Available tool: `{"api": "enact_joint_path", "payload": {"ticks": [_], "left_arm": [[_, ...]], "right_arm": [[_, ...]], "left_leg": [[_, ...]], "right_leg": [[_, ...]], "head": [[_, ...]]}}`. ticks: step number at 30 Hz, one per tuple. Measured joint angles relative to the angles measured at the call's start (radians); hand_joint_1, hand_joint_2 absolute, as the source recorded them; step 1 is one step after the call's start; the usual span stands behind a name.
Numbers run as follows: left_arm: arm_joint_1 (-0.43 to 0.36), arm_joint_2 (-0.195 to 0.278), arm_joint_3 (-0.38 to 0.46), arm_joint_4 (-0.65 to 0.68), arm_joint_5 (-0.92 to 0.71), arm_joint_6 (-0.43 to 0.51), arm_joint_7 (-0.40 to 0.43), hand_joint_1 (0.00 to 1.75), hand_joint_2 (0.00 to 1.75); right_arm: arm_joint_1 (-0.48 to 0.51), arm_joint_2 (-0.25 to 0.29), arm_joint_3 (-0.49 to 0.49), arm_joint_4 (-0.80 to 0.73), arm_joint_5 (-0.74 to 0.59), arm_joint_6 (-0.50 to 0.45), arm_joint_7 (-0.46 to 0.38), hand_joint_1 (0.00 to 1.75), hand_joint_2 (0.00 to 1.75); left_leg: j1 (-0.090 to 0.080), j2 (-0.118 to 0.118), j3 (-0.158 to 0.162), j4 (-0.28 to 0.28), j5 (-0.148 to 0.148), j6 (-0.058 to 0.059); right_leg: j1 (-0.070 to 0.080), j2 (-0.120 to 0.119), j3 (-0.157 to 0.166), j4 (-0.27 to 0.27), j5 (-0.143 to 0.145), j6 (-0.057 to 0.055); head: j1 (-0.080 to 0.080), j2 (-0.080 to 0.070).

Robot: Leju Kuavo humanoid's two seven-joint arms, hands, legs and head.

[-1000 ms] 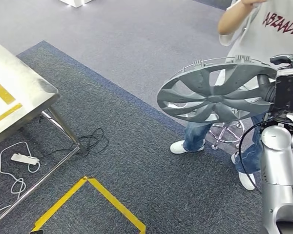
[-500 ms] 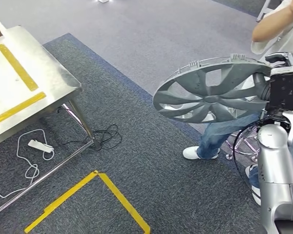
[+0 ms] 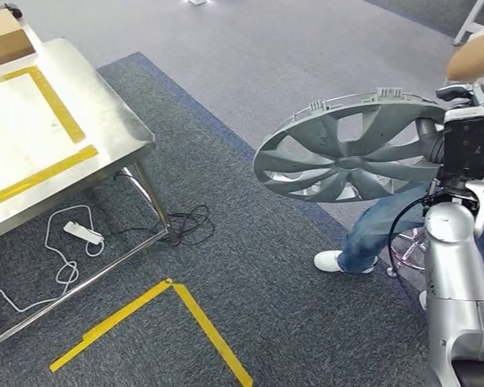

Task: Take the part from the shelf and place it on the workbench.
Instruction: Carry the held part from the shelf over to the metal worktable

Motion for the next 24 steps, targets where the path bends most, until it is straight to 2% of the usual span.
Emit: {"api": "enact_joint_path", "payload": {"ticks": [2,4,5,7,8,9,10,11,13,14,15,17,19,21,23,24], "left_arm": [[0.005,0.0,-0.007,0.0,-0.02,-0.044,0.02,0.0,1.75],[0.007,-0.002,-0.013,0.0,-0.032,-0.066,0.033,0.0,1.75],[0.007,-0.002,-0.015,0.0,-0.036,-0.072,0.038,0.0,1.75],[0.005,-0.004,-0.019,0.0,-0.04,-0.078,0.042,0.0,1.75],[0.005,-0.004,-0.02,0.0,-0.04,-0.079,0.044,0.0,1.75],[0.004,-0.005,-0.02,0.0,-0.04,-0.081,0.045,0.0,1.75],[0.004,-0.006,-0.021,0.0,-0.041,-0.082,0.046,0.0,1.75],[0.005,-0.006,-0.021,0.0,-0.041,-0.084,0.046,0.0,1.75],[0.005,-0.008,-0.021,0.0,-0.043,-0.087,0.042,0.0,1.75],[0.005,-0.008,-0.021,0.0,-0.044,-0.09,0.035,0.0,1.75],[0.006,-0.008,-0.021,0.0,-0.044,-0.092,0.026,0.0,1.75],[0.008,-0.008,-0.021,0.0,-0.047,-0.097,0.005,0.0,1.75],[0.01,-0.011,-0.02,0.001,-0.046,-0.109,-0.012,0.0,1.75],[0.008,-0.014,-0.016,0.001,-0.036,-0.129,-0.033,0.0,1.75],[0.006,-0.016,-0.011,0.001,-0.029,-0.154,-0.055,0.0,1.75],[0.005,-0.017,-0.009,0.001,-0.029,-0.169,-0.066,0.0,1.75]], "right_arm": [[-0.007,0.0,0.001,0.001,0.009,0.007,-0.001,1.75,1.75],[-0.016,0.001,0.005,0.003,0.018,0.01,-0.003,1.75,1.75],[-0.021,0.002,0.007,0.004,0.021,0.01,-0.003,1.75,1.75],[-0.029,0.002,0.01,0.007,0.025,0.01,-0.003,1.75,1.75],[-0.03,0.002,0.012,0.009,0.025,0.01,-0.003,1.75,1.75],[-0.03,0.003,0.013,0.012,0.026,0.01,-0.003,1.75,1.75],[-0.03,0.003,0.014,0.013,0.027,0.01,-0.002,1.75,1.75],[-0.03,0.003,0.015,0.015,0.028,0.01,-0.002,1.75,1.75],[-0.032,0.004,0.016,0.015,0.03,0.01,-0.003,1.75,1.75],[-0.034,0.004,0.016,0.016,0.031,0.01,-0.002,1.75,1.75],[-0.034,0.004,0.017,0.016,0.031,0.009,-0.002,1.75,1.75],[-0.033,0.005,0.018,0.015,0.032,0.009,-0.002,1.75,1.75],[-0.032,0.006,0.018,0.015,0.035,0.009,-0.002,1.75,1.75],[-0.03,0.007,0.017,0.015,0.038,0.008,-0.003,1.75,1.75],[-0.026,0.007,0.015,0.015,0.038,0.007,-0.003,1.75,1.75],[-0.022,0.007,0.015,0.015,0.038,0.007,-0.003,1.75,1.75]], "left_leg": [[-0.001,-0.011,0.0,-0.006,-0.001,0.013],[0.003,-0.024,0.007,-0.014,0.002,0.027],[0.005,-0.031,0.01,-0.018,0.003,0.034],[0.004,-0.046,0.011,-0.018,0.002,0.04],[0.003,-0.055,0.012,-0.017,0.002,0.041],[0.002,-0.064,0.013,-0.017,0.001,0.042],[0.001,-0.073,0.015,-0.016,0.0,0.042],[0.001,-0.082,0.017,-0.015,-0.001,0.041],[0.0,-0.098,0.017,-0.01,-0.006,0.037],[0.0,-0.105,0.014,-0.008,-0.006,0.033],[0.0,-0.11,0.01,-0.006,-0.006,0.028],[0.001,-0.12,0.004,-0.004,-0.005,0.018],[0.0,-0.1,-0.003,0.016,-0.022,0.006],[0.002,-0.064,-0.045,0.111,-0.076,-0.006],[0.008,-0.05,-0.105,0.239,-0.127,-0.014],[0.011,-0.049,-0.122,0.272,-0.129,-0.017]], "right_leg": [[0.0,-0.012,0.001,-0.002,-0.004,0.011],[-0.003,0.002,-0.012,0.03,-0.031,0.019],[-0.004,0.017,-0.035,0.078,-0.056,0.021],[-0.003,0.043,-0.105,0.218,-0.113,0.021],[-0.003,0.047,-0.137,0.272,-0.127,0.021],[-0.003,0.049,-0.154,0.294,-0.123,0.02],[-0.002,0.05,-0.152,0.275,-0.098,0.018],[-0.002,0.053,-0.131,0.219,-0.058,0.015],[-0.003,0.075,-0.069,0.084,0.007,0.008],[-0.003,0.086,-0.046,0.039,0.021,0.006],[-0.003,0.094,-0.035,0.017,0.021,0.004],[-0.003,0.088,-0.029,0.009,0.018,0.0],[-0.006,0.075,-0.024,0.004,0.019,-0.01],[-0.008,0.059,-0.018,0.001,0.018,-0.019],[-0.008,0.045,-0.016,0.001,0.015,-0.023],[-0.007,0.039,-0.014,0.001,0.013,-0.023]], "head": [[0.0,0.0],[0.004,0.0],[0.007,0.0],[0.011,0.0],[0.012,0.0],[0.012,0.0],[0.012,0.0],[0.012,0.0],[0.012,0.0],[0.011,0.0],[0.011,0.0],[0.011,0.0],[0.007,0.0],[0.002,0.0],[0.0,0.0],[0.0,0.0]]}}
